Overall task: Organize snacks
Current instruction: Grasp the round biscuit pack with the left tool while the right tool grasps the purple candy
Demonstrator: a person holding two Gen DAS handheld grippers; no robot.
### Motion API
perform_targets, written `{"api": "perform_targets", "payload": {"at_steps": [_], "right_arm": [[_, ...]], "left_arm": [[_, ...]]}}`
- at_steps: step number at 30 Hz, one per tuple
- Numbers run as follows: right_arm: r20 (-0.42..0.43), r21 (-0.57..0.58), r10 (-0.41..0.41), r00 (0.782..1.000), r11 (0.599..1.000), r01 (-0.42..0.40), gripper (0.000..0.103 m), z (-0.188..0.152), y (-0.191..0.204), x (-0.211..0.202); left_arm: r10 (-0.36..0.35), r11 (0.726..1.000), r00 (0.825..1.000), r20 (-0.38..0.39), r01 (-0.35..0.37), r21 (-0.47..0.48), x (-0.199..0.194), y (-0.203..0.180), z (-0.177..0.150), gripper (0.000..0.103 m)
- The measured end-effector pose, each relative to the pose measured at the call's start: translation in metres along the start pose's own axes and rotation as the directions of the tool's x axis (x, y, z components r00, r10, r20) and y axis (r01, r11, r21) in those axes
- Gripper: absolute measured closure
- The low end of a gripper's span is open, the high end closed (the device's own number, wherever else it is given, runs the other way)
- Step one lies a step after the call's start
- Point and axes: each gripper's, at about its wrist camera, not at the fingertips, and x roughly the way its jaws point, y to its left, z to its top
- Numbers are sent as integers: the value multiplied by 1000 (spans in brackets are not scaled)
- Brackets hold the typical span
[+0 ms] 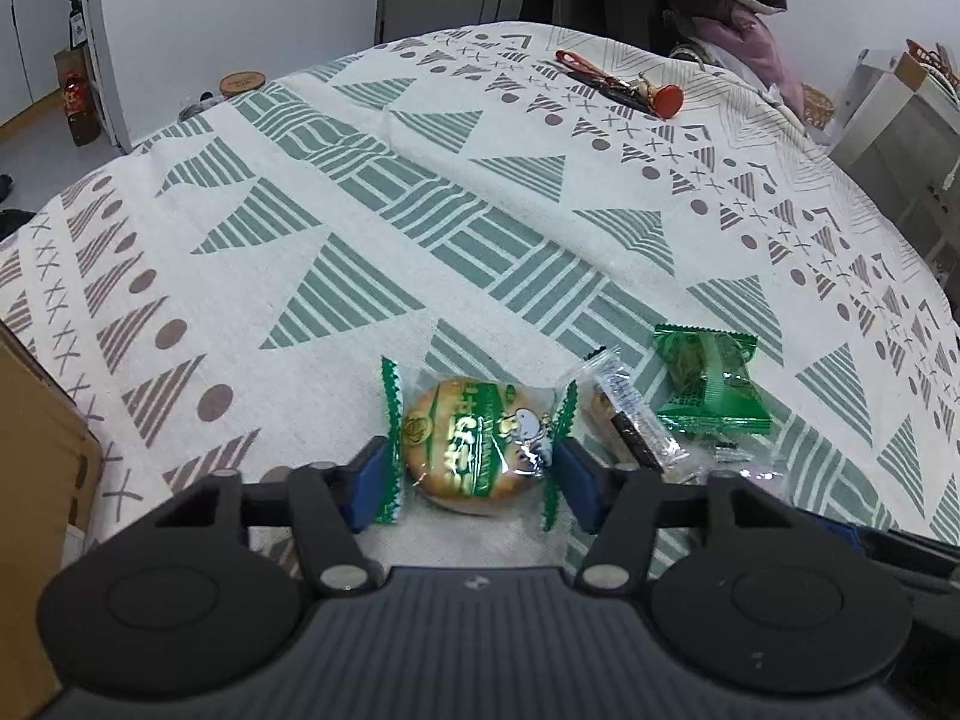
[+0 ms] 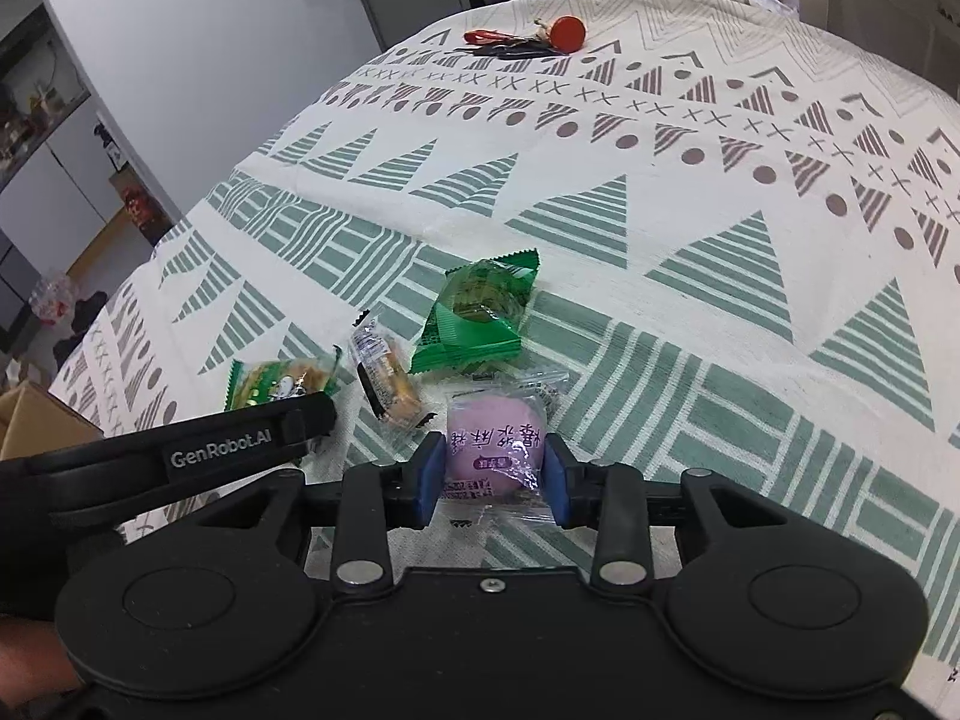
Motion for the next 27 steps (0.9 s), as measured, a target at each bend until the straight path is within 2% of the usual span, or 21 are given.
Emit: {"api": "perform_targets", "payload": {"at_steps": [3,7,18,27], "right_arm": [[7,-12,-4,1000,1000,4,72,-1,1,-2],[6,6,4,1000,1000,-4,73,-2,0,-9],[43,42,20,999,999,-21,73,-11,7,-36],[88,-2,56,995,998,-56,73,-11,35,-64]], "left_arm": [[7,1000,1000,21,-7,5,-9,0,0,58],[11,1000,1000,9,-11,-7,-19,6,1,61],[-6,999,999,37,8,-32,-62,23,-9,62],[-22,998,997,76,26,-53,-103,40,-11,62]]}}
